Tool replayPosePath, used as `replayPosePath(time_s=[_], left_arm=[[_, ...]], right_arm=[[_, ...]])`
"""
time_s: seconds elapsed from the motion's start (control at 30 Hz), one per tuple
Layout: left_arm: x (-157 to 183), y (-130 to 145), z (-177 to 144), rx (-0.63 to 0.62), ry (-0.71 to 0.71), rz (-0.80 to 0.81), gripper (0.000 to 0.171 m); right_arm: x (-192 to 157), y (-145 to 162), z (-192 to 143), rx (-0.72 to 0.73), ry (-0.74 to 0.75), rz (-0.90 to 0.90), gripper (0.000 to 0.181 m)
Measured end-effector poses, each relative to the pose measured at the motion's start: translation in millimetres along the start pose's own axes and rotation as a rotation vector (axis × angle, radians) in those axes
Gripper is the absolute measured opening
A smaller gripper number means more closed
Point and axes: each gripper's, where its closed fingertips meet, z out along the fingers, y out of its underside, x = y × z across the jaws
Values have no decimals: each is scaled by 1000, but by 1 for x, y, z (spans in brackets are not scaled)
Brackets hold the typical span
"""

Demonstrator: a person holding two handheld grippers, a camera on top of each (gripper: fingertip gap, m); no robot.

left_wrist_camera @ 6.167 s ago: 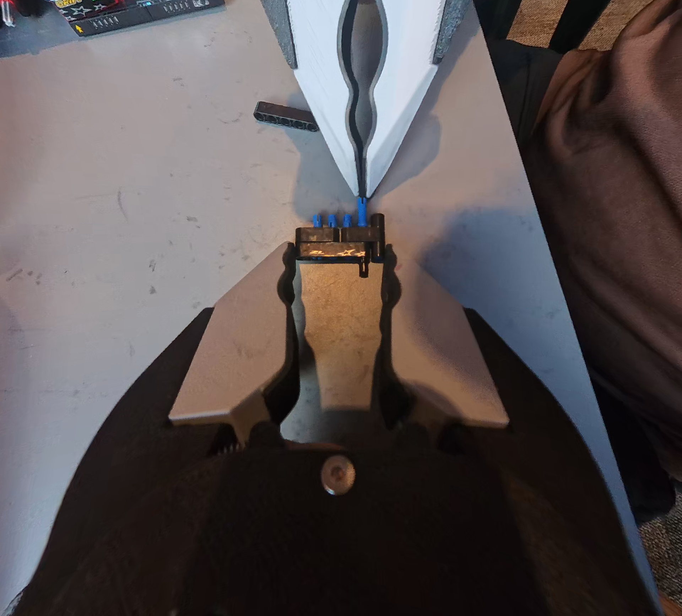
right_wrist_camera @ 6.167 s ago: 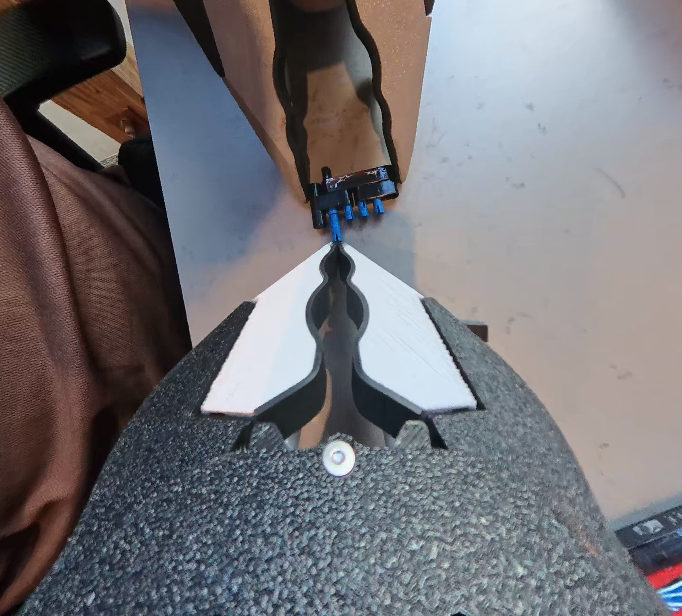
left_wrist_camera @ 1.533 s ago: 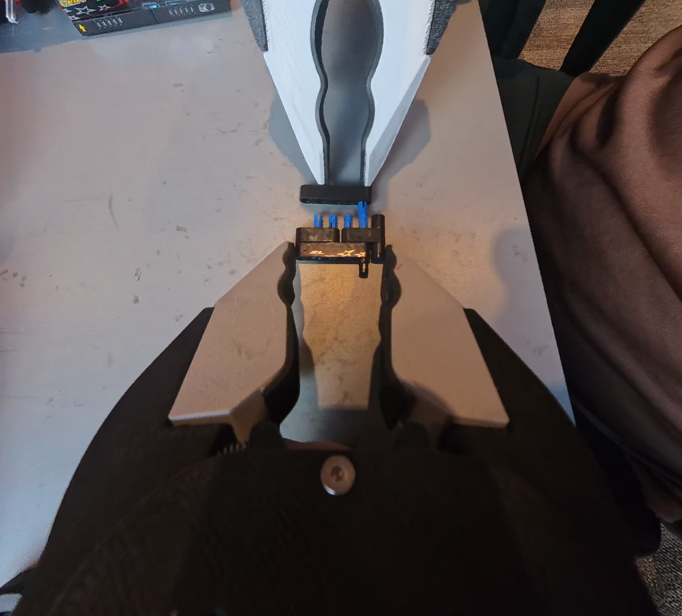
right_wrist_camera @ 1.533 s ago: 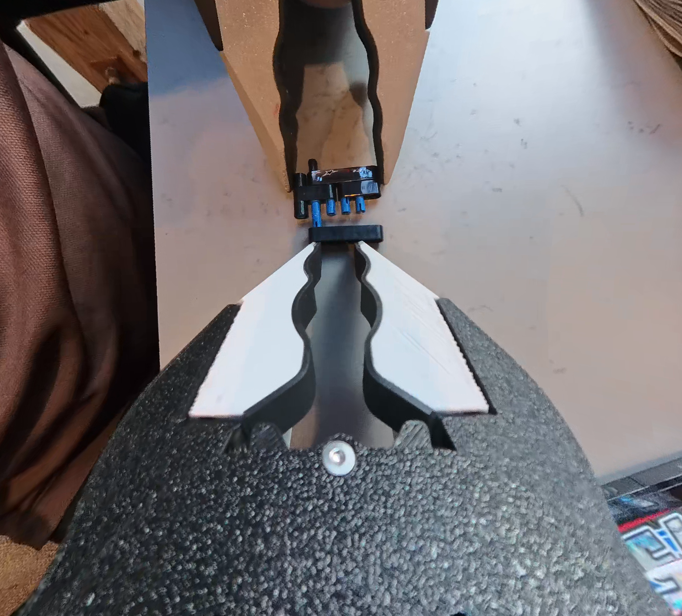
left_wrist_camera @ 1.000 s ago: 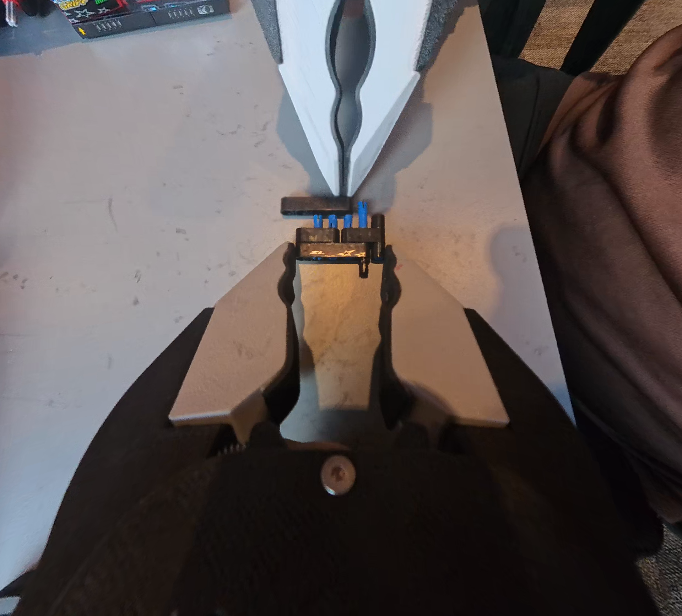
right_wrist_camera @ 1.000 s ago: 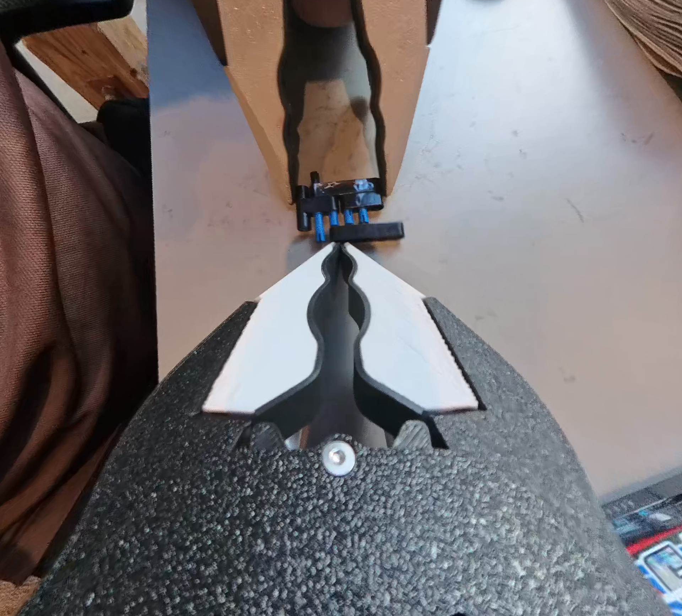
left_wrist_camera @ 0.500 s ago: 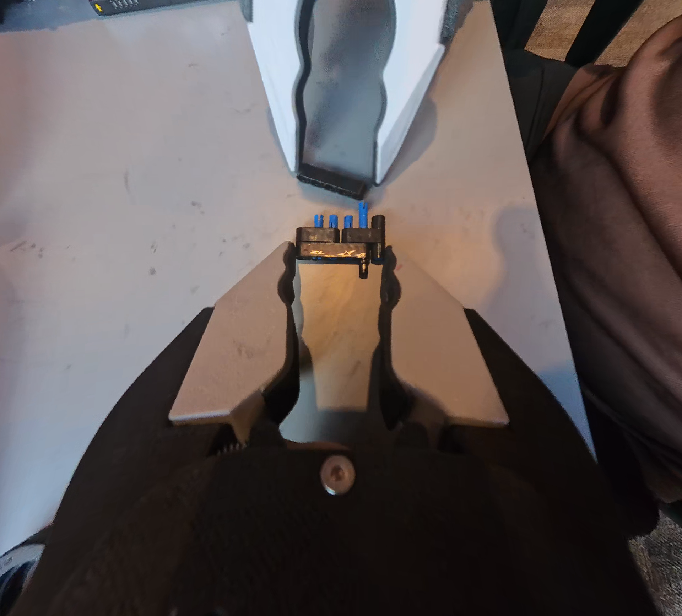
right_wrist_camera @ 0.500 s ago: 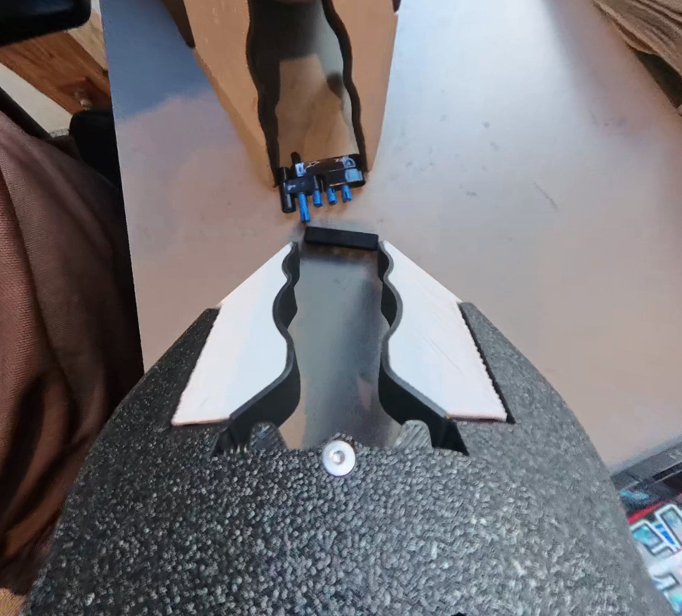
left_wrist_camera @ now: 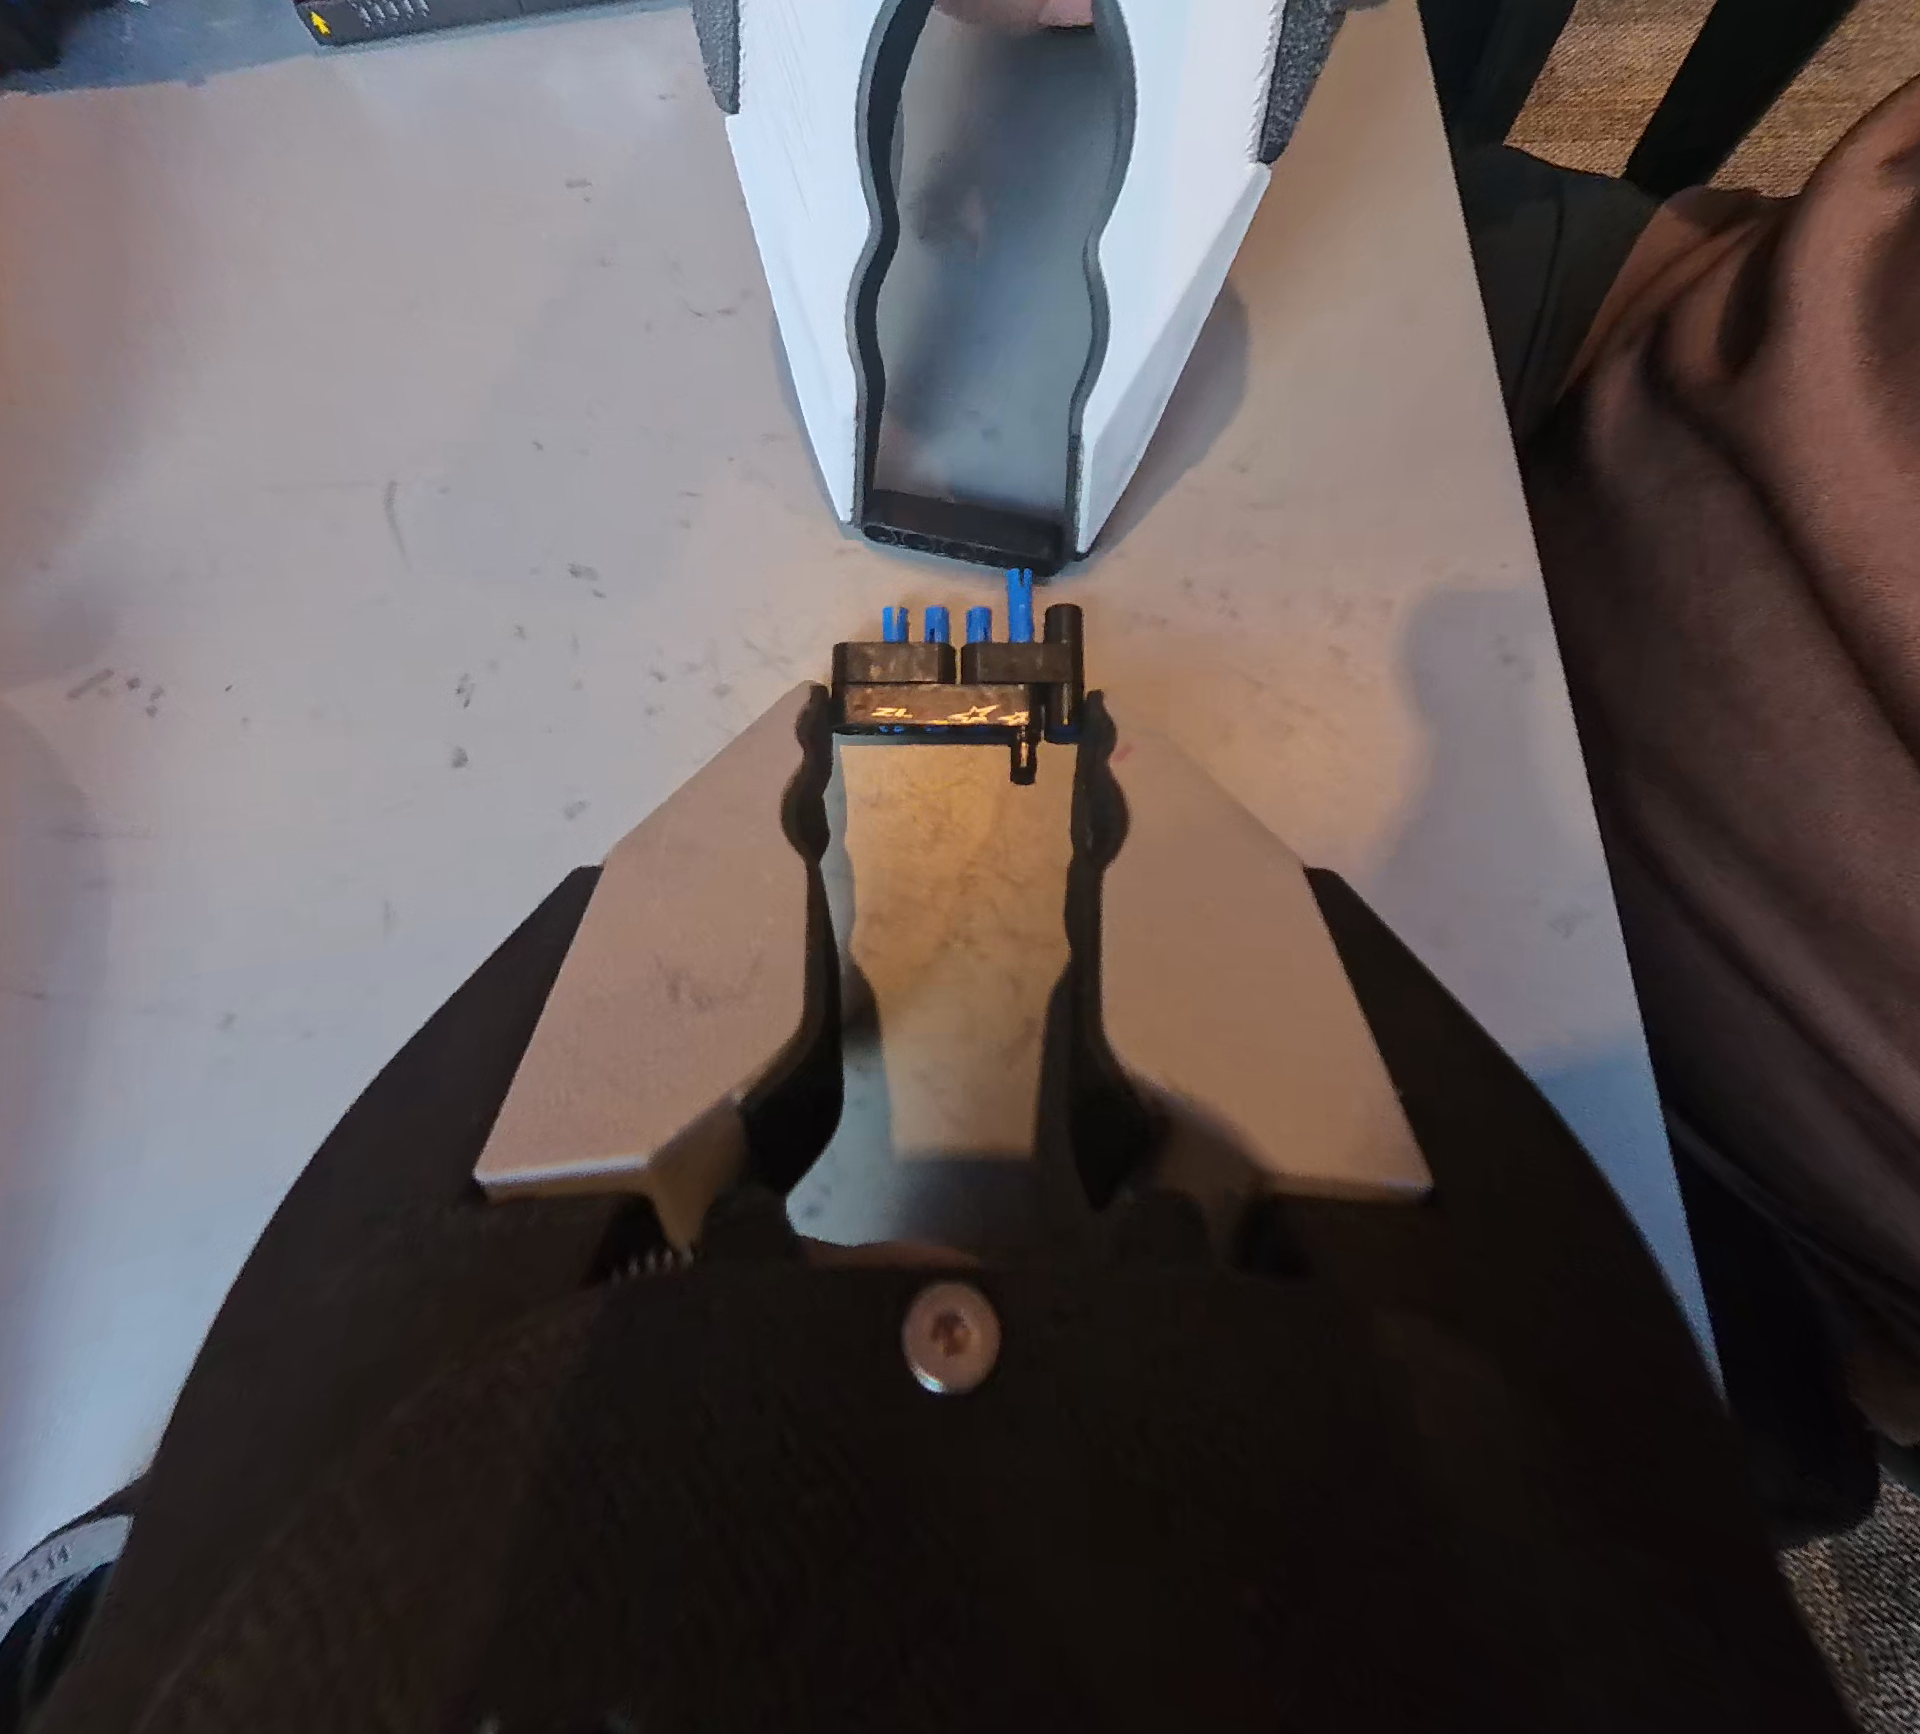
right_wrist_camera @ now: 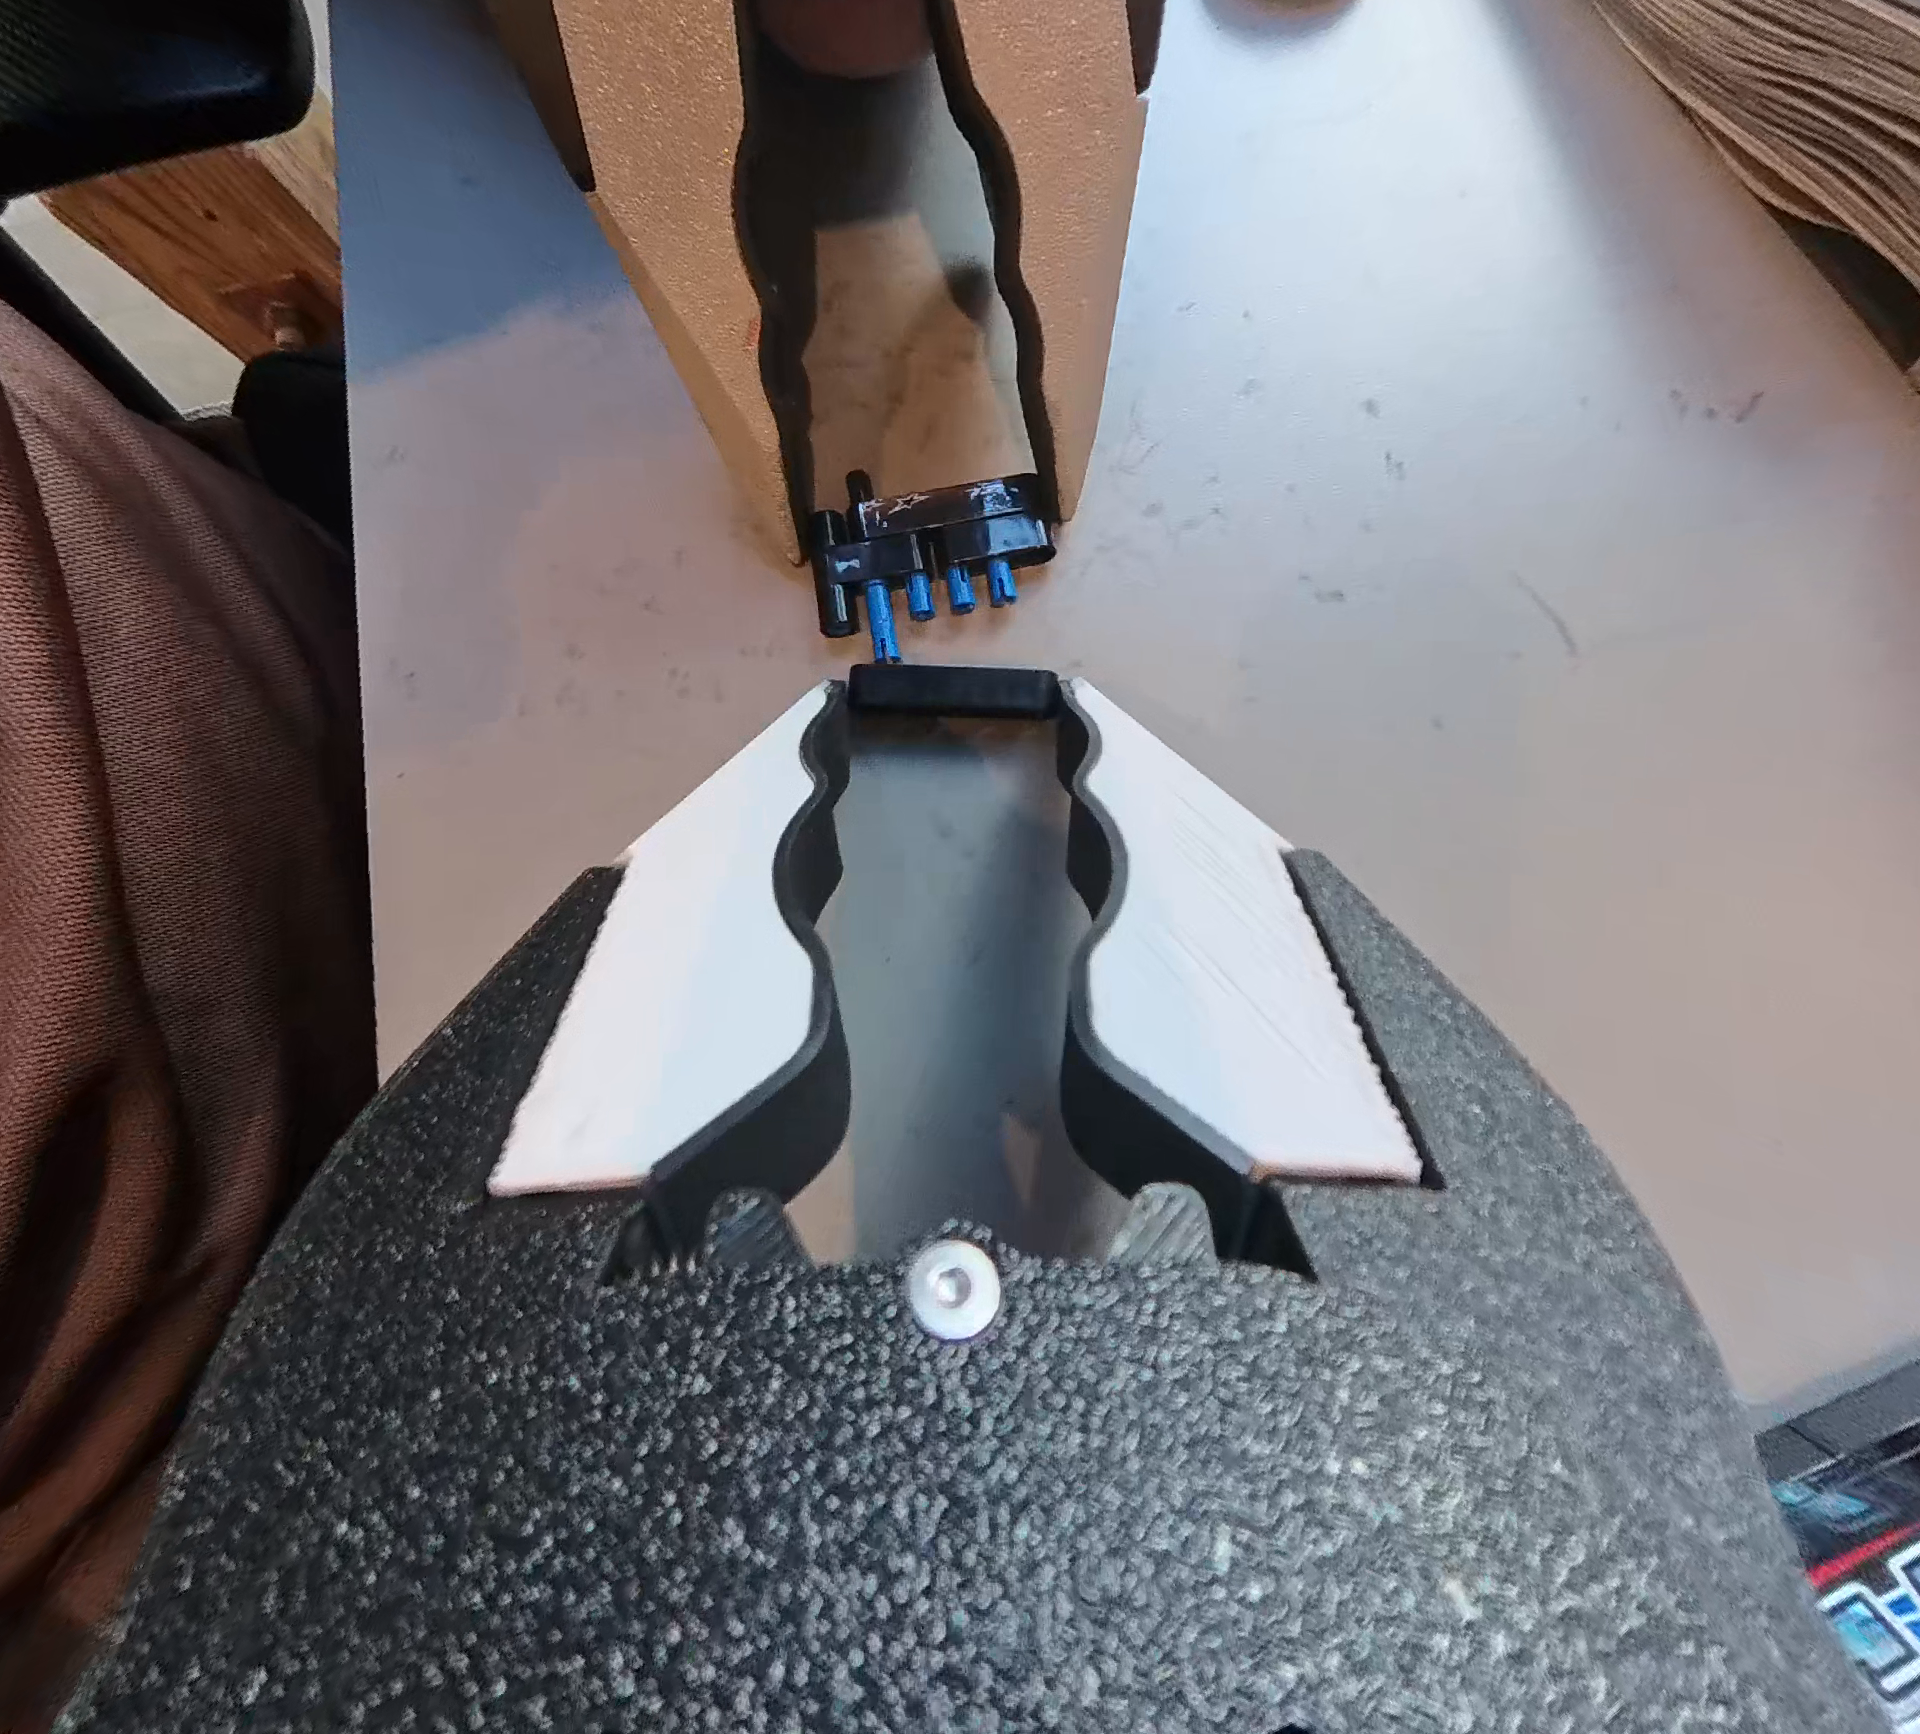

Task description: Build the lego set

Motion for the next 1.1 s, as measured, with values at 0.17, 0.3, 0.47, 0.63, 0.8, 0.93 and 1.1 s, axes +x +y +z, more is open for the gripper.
replayPosePath(time_s=[0.17, 0.3, 0.47, 0.63, 0.8, 0.93, 1.1], left_arm=[[1, 0, 0, 1, 10, 1, 45], [1, -1, 1, 0, 8, 7, 45], [2, -1, 1, 0, 11, 6, 45], [3, -2, 2, 0, 20, 8, 45], [5, -2, 2, -1, 33, 15, 44], [5, -3, 3, -1, 50, 17, 44], [5, -6, 6, -1, 43, 12, 45]], right_arm=[[0, 0, 0, 0, 3, -4, 40], [0, 0, 1, 0, 2, -8, 40], [0, 0, 0, 1, -2, -7, 40], [0, 0, 1, 4, -1, -11, 40], [-1, 0, 1, 5, -10, -23, 40], [-3, -1, 3, 2, -25, -50, 40], [-4, -1, 3, -2, -25, -55, 40]])
